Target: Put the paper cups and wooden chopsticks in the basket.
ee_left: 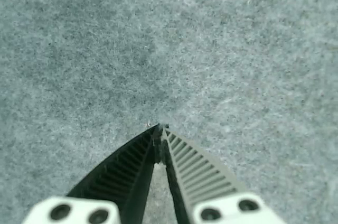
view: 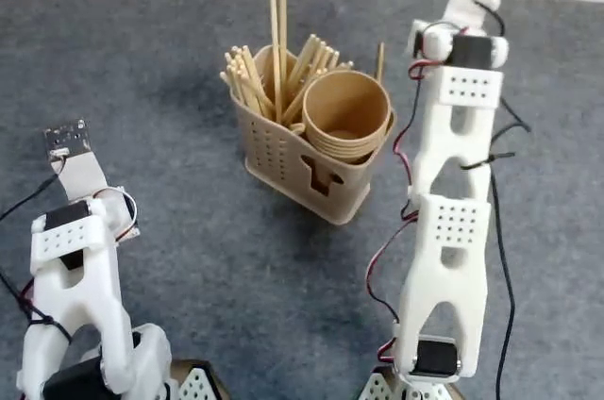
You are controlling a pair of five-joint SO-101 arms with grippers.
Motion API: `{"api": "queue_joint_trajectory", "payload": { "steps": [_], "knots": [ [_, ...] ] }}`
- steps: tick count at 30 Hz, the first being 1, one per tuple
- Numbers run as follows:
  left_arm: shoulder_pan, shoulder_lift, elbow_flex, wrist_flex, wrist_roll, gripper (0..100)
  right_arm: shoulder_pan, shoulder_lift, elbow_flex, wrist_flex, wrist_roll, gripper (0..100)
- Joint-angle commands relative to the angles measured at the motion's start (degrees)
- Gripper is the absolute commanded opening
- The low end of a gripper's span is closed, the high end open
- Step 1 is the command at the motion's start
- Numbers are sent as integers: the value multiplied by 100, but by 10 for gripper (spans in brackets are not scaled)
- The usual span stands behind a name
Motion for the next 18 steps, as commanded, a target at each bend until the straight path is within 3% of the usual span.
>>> {"api": "queue_joint_trajectory", "payload": {
  "steps": [1,18],
  "knots": [
    [-22,-171,4,-79,18,7,-233,163,-22,-409,-44,181],
    [-22,-171,4,-79,18,7,-673,1613,-13,-1534,-35,181]
  ]
}}
